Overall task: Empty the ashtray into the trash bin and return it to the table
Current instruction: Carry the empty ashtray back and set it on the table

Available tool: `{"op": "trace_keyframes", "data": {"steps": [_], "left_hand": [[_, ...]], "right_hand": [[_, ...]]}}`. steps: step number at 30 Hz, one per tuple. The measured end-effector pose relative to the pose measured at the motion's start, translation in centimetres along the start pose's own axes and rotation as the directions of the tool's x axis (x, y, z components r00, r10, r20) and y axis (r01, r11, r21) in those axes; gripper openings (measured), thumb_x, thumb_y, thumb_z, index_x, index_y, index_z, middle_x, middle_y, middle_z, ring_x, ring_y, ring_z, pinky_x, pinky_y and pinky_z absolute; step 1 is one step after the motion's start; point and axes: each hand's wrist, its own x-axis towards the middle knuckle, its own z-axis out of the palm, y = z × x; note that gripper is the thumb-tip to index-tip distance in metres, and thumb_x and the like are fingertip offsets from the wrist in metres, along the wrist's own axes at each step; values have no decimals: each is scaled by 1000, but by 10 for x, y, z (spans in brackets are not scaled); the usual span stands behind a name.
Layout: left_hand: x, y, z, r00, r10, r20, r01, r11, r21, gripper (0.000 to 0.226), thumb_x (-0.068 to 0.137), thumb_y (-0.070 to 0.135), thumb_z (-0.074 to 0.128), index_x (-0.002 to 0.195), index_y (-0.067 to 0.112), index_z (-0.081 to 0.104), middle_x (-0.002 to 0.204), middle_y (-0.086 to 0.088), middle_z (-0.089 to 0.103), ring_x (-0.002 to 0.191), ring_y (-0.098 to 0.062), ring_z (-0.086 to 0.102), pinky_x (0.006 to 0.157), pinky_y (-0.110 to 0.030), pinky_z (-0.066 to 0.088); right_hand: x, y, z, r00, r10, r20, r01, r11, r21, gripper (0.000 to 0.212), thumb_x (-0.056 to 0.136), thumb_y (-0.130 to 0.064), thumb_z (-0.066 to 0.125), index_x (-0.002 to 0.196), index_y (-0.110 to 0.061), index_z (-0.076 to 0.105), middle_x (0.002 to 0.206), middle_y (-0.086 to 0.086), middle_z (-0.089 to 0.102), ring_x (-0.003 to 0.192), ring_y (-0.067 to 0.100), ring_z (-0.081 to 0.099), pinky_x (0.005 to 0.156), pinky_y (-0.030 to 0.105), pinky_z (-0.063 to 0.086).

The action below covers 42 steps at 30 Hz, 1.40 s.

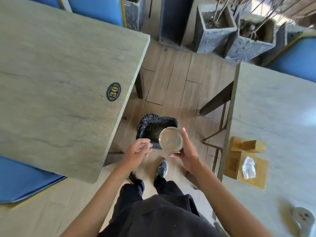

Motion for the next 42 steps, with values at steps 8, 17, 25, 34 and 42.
{"op": "trace_keyframes", "data": {"steps": [8, 17, 25, 34, 42], "left_hand": [[-66, -13, -29, 1000, 11, -29, -17, 971, -237, 46, 93, 41, 64, 134, 21, 55, 122, 3, 68, 111, -7, 67, 99, -32, 53], [-150, -75, -116, 956, 211, -203, -217, 976, -5, 106, 66, 42, 90, 149, 37, 25, 134, 15, 49, 116, -4, 59, 92, -22, 53], [-229, -158, -196, 824, 406, -396, -326, 910, 255, 111, 58, 48, 92, 147, 32, 27, 145, 21, 36, 132, 6, 38, 107, -19, 39], [-279, -196, -275, 716, 423, -555, -332, 906, 263, 117, 49, 67, 85, 145, 24, 33, 141, 10, 41, 132, -6, 41, 106, -28, 43], [-253, -191, -355, 697, 452, -557, -294, 888, 352, 112, 55, 55, 89, 146, 25, 31, 140, 12, 39, 132, -5, 37, 108, -28, 41]], "right_hand": [[-41, 7, 62, 991, -87, 102, 106, 976, -190, 48, 104, -60, 42, 108, -26, 76, 99, 15, 75, 78, 26, 75, 47, 30, 59], [-99, 85, 170, 964, -87, 251, 168, 931, -323, 50, 107, -56, 40, 111, -24, 78, 82, 8, 77, 67, 17, 71, 54, 30, 56], [-147, 174, 279, 919, -56, 391, 244, 859, -450, 57, 104, -59, 44, 114, -15, 78, 70, 2, 71, 61, 13, 66, 49, 26, 48], [-177, 212, 382, 889, -19, 458, 299, 782, -547, 59, 103, -63, 43, 92, -24, 85, 87, 14, 73, 85, 30, 63, 75, 40, 46], [-140, 198, 462, 881, -19, 474, 319, 763, -562, 63, 103, -64, 43, 100, -15, 83, 84, 16, 73, 72, 24, 67, 66, 32, 52]]}}
